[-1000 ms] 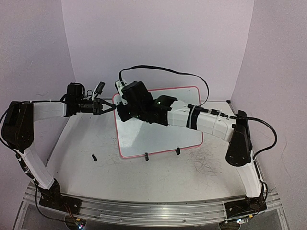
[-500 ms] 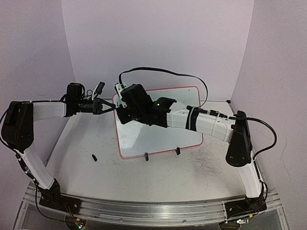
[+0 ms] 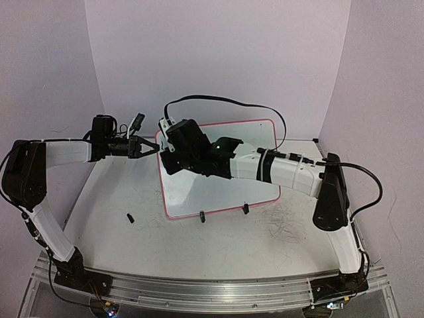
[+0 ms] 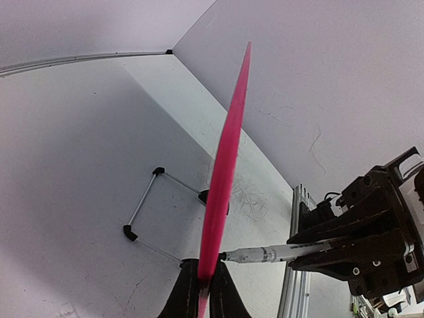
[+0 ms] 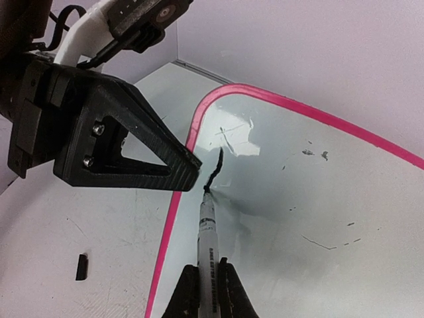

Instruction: Write a sentence on the whiteboard

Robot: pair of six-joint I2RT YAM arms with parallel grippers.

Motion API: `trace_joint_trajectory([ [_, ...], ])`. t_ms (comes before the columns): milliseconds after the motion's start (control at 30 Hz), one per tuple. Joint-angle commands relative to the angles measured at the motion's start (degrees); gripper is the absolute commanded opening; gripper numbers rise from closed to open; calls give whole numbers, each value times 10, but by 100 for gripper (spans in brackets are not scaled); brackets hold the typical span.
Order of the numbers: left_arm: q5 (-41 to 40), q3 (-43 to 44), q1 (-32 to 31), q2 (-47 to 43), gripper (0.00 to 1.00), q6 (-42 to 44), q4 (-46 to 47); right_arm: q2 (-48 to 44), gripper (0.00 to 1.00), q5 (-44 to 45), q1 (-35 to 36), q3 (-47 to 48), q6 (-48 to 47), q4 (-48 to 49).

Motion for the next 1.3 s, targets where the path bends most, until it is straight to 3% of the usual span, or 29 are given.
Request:
trace_joint_trajectory([
  [0, 24, 4, -3, -36, 0, -12, 12, -73, 0, -2, -5, -47, 1, 48],
  [1267, 27, 5, -4, -35, 0, -12, 13, -52, 0, 36, -11, -32, -9, 54],
])
